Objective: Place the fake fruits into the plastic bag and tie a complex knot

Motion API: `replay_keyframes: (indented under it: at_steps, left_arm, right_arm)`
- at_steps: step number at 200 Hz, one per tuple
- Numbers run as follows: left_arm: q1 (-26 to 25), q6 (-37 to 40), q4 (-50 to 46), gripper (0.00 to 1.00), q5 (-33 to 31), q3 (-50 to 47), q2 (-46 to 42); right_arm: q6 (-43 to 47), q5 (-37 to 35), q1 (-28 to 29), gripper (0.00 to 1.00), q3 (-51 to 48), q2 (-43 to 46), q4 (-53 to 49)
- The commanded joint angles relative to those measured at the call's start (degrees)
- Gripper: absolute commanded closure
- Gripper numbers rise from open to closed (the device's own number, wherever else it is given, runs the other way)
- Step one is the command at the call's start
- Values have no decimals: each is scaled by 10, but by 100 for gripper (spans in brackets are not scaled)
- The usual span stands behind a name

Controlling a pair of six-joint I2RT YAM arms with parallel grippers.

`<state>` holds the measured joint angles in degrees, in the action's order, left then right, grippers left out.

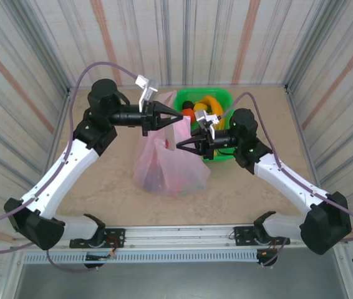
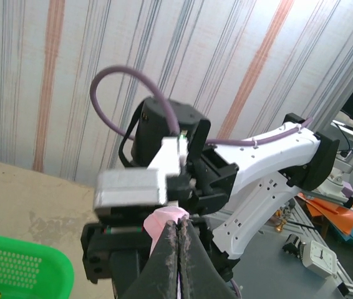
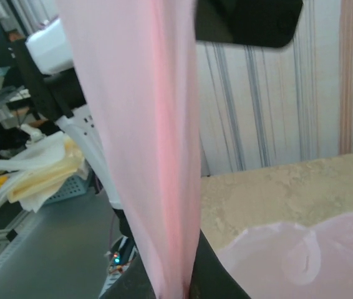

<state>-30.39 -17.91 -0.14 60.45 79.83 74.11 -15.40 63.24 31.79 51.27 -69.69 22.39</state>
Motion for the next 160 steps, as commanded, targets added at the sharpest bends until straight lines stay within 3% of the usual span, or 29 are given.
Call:
replay_keyframes:
  at_steps: [1, 45, 62, 98, 136, 160]
  left_arm:
    - [9, -9, 63, 100, -5, 38, -12]
    - [19, -14, 64, 100, -17, 31, -18]
    - [31, -18, 63, 77, -24, 20, -27]
    - [94, -25, 53, 42, -47, -51, -90]
    - [151, 46, -35, 3, -161, -171, -193]
    - [151, 96, -41, 1, -218, -251, -222]
  right_arm:
    - [-23, -36, 6, 83, -42, 6, 6]
    - [-29, -72, 2, 100, -72, 15, 5]
    - [-20, -85, -7, 100, -72, 32, -6]
    - [6, -72, -32, 100, -60, 55, -49]
    - [15, -58, -39, 100, -71, 73, -51]
    - [17, -62, -41, 100, -74, 84, -62]
